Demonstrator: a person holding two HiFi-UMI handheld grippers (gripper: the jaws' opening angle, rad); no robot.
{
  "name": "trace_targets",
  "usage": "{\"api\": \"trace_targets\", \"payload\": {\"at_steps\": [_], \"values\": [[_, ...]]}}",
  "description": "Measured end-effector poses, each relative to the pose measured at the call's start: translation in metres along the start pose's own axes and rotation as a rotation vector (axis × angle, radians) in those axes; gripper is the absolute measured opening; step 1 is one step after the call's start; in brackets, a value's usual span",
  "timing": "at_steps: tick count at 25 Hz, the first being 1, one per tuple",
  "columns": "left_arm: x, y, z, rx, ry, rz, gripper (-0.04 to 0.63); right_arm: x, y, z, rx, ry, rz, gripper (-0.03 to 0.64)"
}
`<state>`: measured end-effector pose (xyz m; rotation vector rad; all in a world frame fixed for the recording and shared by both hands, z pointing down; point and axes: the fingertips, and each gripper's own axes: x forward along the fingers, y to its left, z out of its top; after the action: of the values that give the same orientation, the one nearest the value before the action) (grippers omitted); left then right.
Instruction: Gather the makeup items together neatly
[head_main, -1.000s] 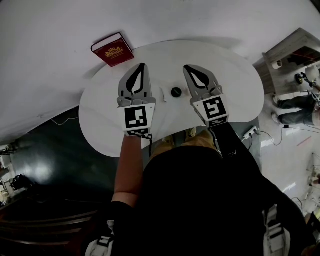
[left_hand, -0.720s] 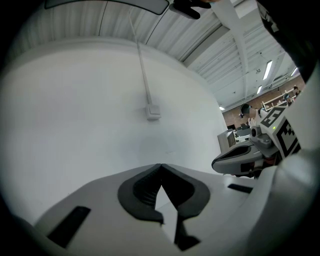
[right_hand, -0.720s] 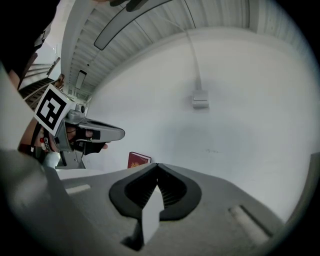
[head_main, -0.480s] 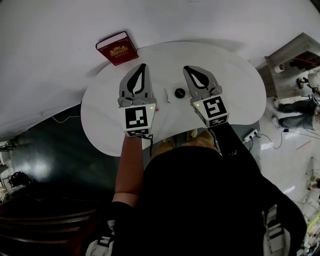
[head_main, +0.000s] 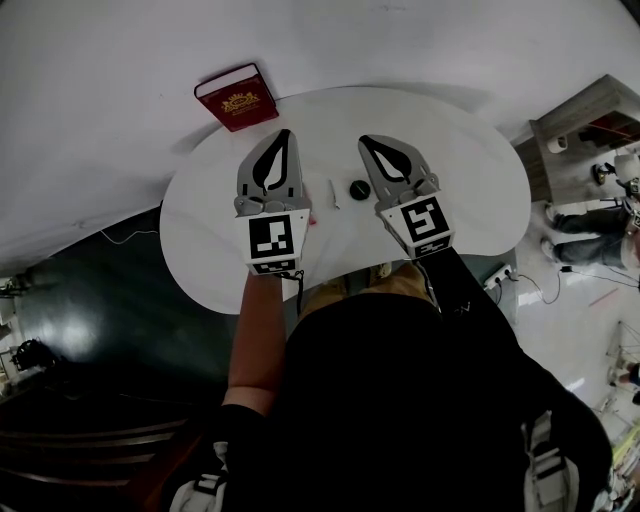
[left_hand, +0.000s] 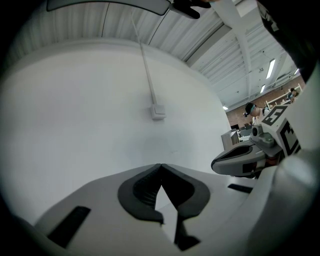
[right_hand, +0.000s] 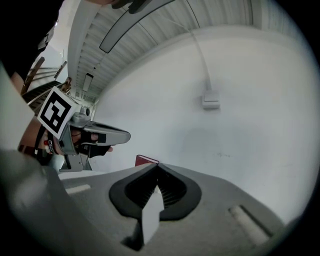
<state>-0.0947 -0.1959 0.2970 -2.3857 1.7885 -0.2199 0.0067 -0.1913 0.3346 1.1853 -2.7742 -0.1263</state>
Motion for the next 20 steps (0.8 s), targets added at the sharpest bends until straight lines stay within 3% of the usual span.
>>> {"api": "trace_targets", "payload": {"at_steps": [20], "values": [[0.015, -0.004, 0.000, 0.002, 0.001, -0.017, 0.006, 0.007, -0.019, 0.000, -0.032, 0.003, -0.038, 0.005]]}}
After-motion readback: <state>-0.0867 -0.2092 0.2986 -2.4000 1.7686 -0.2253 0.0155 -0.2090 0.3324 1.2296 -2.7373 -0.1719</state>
